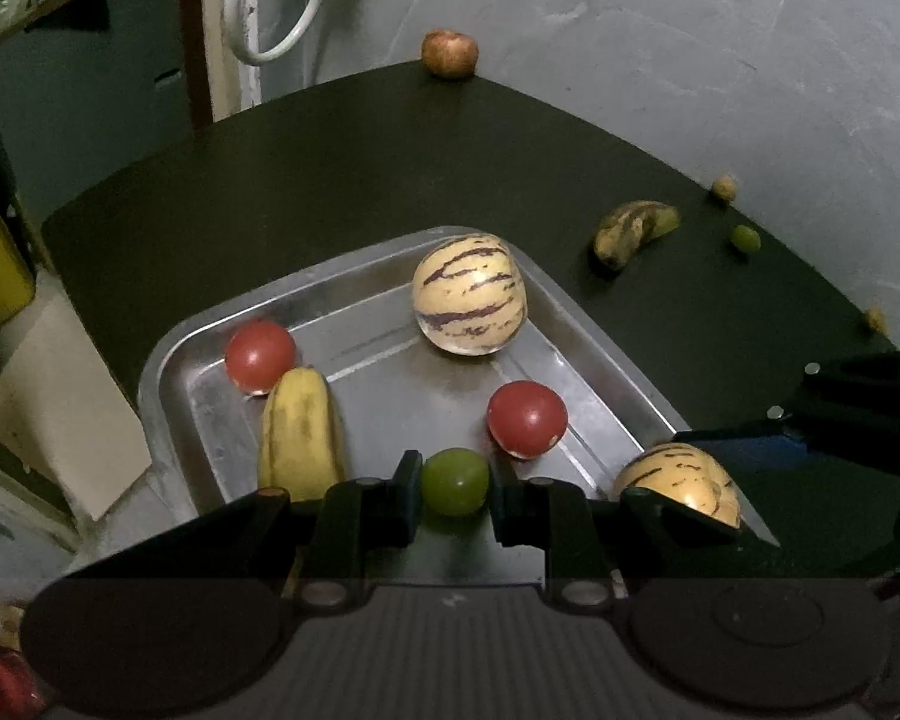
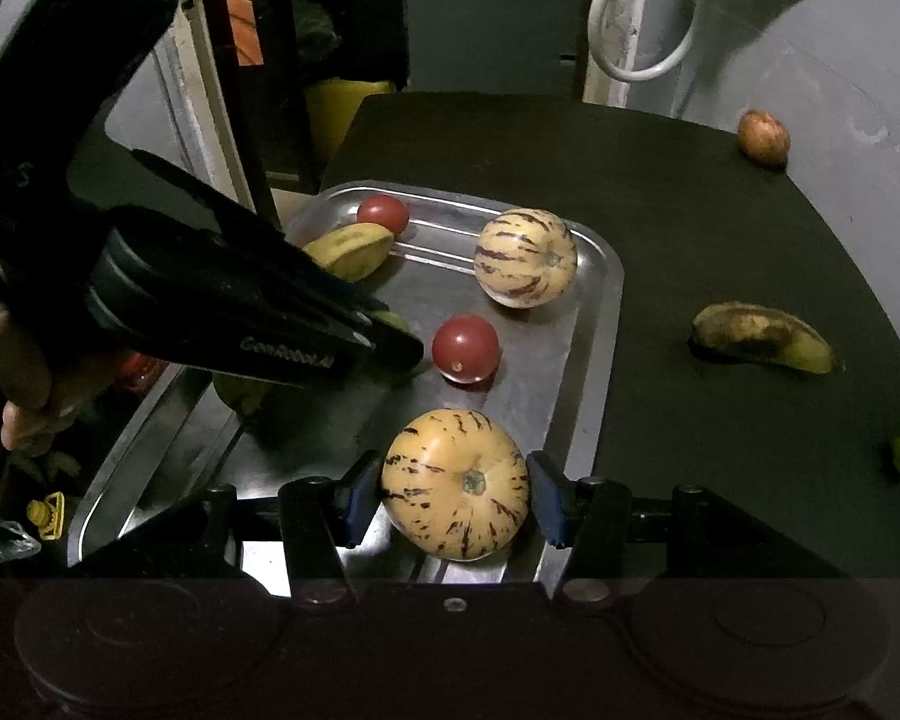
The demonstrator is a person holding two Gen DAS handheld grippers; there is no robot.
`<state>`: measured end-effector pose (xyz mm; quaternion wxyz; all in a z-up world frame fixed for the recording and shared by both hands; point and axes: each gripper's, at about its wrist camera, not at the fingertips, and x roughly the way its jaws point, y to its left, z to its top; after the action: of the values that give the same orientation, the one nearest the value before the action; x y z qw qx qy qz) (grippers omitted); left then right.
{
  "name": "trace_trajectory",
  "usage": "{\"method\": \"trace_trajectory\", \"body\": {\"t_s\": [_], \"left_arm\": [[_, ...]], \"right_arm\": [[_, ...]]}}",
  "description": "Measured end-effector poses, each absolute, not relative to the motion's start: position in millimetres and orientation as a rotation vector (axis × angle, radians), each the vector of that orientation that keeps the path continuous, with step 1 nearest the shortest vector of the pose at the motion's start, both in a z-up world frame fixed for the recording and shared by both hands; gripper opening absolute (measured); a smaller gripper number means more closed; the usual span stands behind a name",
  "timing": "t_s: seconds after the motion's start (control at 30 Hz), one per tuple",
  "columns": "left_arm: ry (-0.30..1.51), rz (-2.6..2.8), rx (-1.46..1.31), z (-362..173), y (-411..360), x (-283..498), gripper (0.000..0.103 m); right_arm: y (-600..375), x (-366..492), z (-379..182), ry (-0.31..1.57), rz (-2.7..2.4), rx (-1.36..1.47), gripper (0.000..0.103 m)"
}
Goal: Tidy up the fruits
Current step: 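Open the right tool to drop the melon while the left tool releases the grape into the tray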
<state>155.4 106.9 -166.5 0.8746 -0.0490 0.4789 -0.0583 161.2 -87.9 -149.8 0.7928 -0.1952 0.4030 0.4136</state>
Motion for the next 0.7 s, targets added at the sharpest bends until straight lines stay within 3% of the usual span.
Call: {"method": "trace_trajectory", "body": {"t_s": [0.7], "left_arm": [[1.019, -0.113, -0.229, -164, 123, 156, 0.028]], "right_arm": [[-83, 159, -149, 0.843, 0.886, -0.436, 0.056]]}}
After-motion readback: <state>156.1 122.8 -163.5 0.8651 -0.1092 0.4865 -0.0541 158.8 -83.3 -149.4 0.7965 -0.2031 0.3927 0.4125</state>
